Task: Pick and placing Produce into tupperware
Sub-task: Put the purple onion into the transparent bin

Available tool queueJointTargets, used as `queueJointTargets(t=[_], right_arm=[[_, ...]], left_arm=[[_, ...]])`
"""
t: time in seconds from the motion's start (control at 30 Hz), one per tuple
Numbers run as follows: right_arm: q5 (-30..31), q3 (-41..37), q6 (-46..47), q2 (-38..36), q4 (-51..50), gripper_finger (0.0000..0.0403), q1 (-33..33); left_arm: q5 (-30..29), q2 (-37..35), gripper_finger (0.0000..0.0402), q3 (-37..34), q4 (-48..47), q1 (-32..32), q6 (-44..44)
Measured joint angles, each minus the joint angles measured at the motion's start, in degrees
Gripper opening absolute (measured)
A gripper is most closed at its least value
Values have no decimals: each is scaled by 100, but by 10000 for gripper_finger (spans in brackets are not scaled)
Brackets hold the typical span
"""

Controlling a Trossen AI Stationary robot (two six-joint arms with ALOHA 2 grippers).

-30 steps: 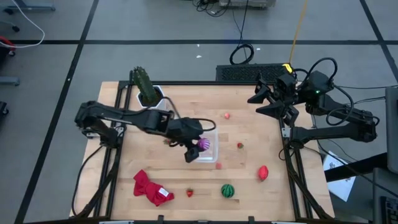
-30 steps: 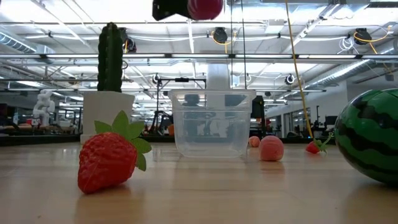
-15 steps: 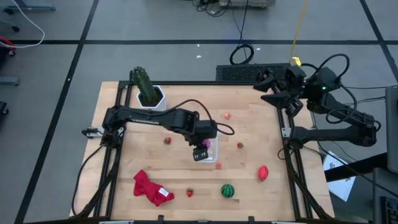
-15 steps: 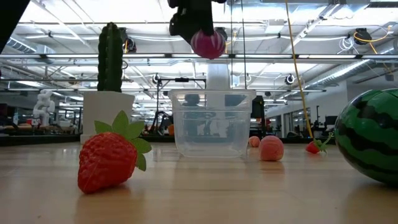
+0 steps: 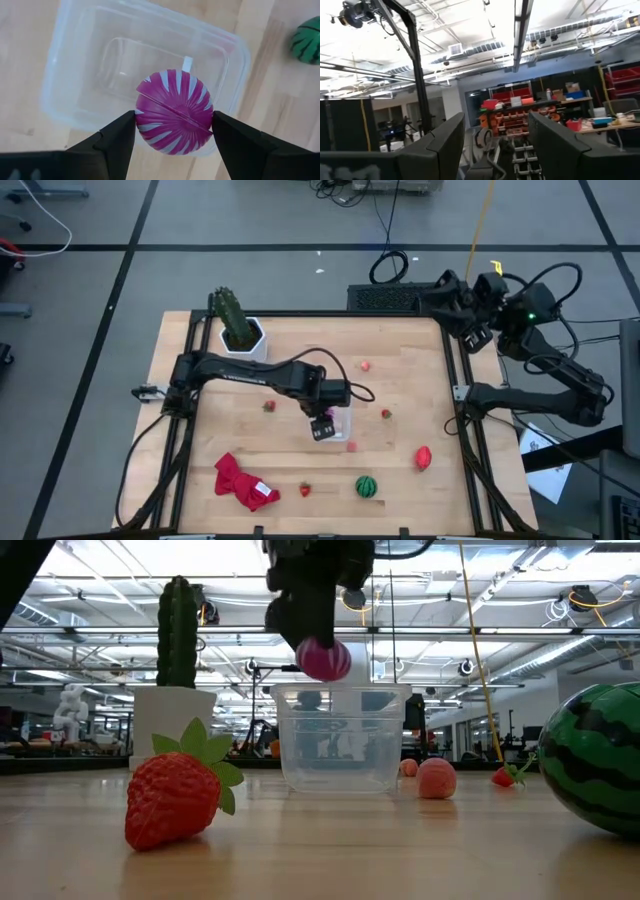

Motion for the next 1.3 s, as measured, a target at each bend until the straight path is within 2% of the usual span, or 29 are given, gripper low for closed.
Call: queueJointTargets(t=[0.13,0.93,1.3], right_arm=[[-2,0,13,17,-4,210,-38],[-21,0,25,83,-47,210,-39],[-24,0,27,83,-74,210,-41]], left_arm=[[219,272,251,5,63,40,63],[337,884,251,-1,437,304,185],[291,903,251,2,547,324,142]])
